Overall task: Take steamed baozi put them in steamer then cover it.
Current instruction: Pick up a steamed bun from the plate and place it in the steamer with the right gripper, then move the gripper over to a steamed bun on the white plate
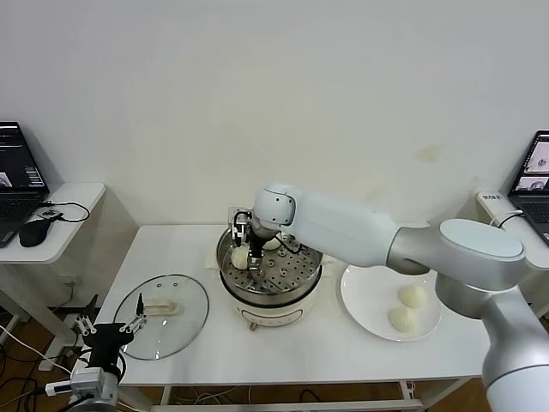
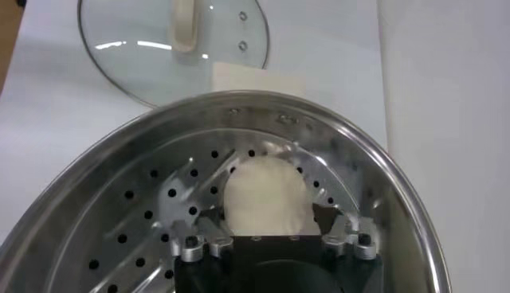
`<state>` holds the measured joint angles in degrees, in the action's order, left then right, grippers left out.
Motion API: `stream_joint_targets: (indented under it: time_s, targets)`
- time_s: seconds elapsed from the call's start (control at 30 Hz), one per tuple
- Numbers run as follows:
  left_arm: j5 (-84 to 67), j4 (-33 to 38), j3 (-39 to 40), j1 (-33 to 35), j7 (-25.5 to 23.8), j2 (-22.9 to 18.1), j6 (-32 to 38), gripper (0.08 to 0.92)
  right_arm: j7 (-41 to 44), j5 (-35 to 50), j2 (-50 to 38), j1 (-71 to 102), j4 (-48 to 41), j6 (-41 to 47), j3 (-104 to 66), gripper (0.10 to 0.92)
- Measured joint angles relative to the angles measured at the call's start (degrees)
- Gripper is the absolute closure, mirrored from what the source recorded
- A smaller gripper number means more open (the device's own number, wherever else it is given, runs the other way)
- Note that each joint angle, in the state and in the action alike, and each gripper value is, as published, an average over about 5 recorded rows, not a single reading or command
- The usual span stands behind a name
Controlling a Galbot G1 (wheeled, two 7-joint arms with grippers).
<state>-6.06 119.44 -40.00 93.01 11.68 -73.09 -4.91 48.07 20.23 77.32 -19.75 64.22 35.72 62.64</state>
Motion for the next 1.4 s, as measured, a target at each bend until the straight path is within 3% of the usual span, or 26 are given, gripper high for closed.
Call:
stream_joint_targets:
  time_s: [0.3,0.73,1.03,1.4]
  targets:
    - [0.0,0.3,-0.1,0.1,0.0,0.7,0.0,0.177,7.5,-1.1,-10.3,-7.4,8.4,-5.8,1.6,0.202]
    - [0.4,1.4,0.8,0.4,0.1,1.7,0.2,0.177,17.4,-11.0,-34.8,-9.5,21.4,-17.1,1.1,0.203]
    - [1.0,1.4,1.2,0.9,0.0,1.5,0.2,0.177,19.3,-20.0,-47.1,0.7,25.0,-22.7,-5.2,0.203]
    - [2.1,1.6,1.6,2.0,-0.2,1.0,0.2,0.177,19.0,-28.1,-51.6,19.8,24.7,-25.4,-18.5,0.203]
